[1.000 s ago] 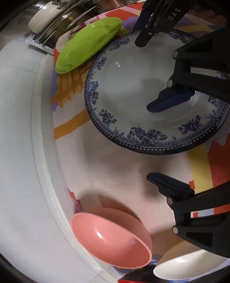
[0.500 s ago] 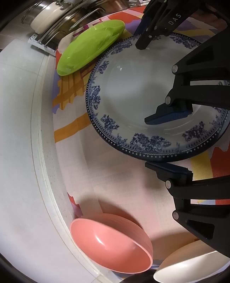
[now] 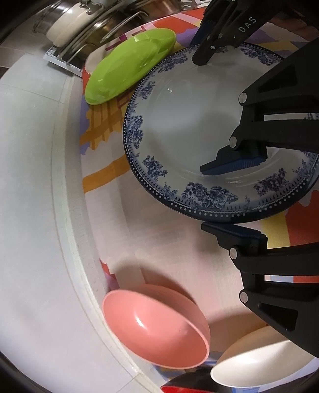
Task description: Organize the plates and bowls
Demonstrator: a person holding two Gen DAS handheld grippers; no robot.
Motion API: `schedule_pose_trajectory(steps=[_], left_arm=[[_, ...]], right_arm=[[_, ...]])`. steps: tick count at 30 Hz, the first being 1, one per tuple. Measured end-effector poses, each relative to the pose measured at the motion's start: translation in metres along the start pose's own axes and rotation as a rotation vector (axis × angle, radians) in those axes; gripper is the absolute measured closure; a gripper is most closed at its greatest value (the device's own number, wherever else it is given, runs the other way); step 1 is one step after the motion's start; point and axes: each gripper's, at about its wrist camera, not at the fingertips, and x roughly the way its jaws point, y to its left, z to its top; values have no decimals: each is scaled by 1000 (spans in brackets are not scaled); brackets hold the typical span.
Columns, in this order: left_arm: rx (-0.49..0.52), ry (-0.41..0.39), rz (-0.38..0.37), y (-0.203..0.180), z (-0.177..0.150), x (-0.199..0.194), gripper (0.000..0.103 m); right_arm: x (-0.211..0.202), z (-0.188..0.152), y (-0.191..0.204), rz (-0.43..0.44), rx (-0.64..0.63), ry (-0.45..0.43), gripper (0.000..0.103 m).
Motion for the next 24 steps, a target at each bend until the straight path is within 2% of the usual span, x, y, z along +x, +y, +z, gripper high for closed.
schedule_pose_trajectory(steps=[11, 24], left_arm=[[-40, -51, -8, 16, -14, -43, 65], [-130, -120, 50, 51, -54, -104, 65]], right_arm=[[-37, -4, 12, -4, -30, -54, 65], [-88, -25, 49, 37, -96, -101, 65]])
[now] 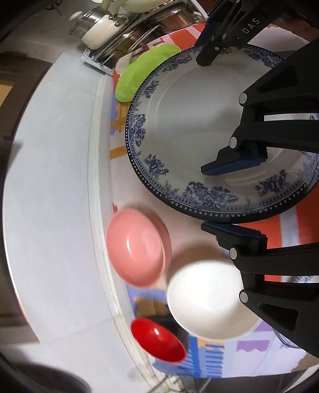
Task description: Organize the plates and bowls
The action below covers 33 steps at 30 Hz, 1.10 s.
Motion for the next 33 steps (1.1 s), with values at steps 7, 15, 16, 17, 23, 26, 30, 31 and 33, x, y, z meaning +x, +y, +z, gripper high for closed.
schedule_pose_trajectory(steps=[7, 15, 16, 17, 23, 26, 30, 31, 33], left_arm=[[-46, -25, 30, 26, -21, -30, 65], [-85, -49, 54, 56, -50, -63, 65], [-92, -52, 58, 61, -54, -66, 65], [-99, -54, 59, 66, -58, -70, 65], [-135, -51, 71, 92, -84, -87, 65], [-148, -53, 83, 106, -96, -95, 65], [-170, -55, 102, 126, -110, -106, 65], [-177, -53, 107, 131, -114, -109, 65], [-188, -50, 115, 140, -120, -113, 65]], right_arm=[[-21, -11, 29, 34, -46, -14, 65], [-45, -28, 60, 64, -89, -27, 65], [-48, -31, 64, 67, -93, -29, 65], [-51, -34, 67, 70, -98, -30, 65], [-68, -50, 92, 81, -128, -34, 65], [-75, -60, 106, 87, -145, -31, 65], [-82, -71, 125, 103, -166, -26, 65], [-84, -74, 131, 110, -172, -24, 65], [-86, -79, 141, 118, -182, -19, 65]])
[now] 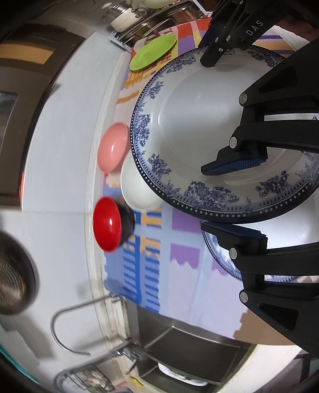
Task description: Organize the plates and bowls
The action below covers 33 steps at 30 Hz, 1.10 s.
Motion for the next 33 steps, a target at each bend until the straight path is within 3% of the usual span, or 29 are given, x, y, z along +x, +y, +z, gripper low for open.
schedule_pose_trajectory(steps=[17, 33], left_arm=[[-71, 56, 85, 82, -34, -6, 65], [-68, 158, 98, 99, -55, 32, 64]], right_arm=[[5, -27, 88, 66, -96, 53, 65], [40, -49, 115, 77, -109, 154, 65]])
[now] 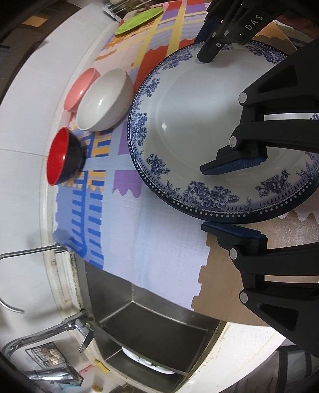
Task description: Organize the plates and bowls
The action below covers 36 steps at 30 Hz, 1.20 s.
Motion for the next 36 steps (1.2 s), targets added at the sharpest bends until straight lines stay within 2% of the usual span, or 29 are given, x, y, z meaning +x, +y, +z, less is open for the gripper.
schedule_pose_trajectory(steps=[11, 23, 32, 36], left_arm=[[16, 43, 4, -4, -2, 21, 64], [21, 58, 12, -6, -1, 26, 64], [21, 67, -4, -8, -2, 28, 53], [32, 32, 15, -11, 0, 18, 47]], right_arm=[[22, -4, -4, -6, 8, 51, 65], [31, -4, -5, -6, 16, 79, 65], [36, -3, -7, 13, 17, 108, 64], [33, -2, -9, 21, 24, 94, 64]])
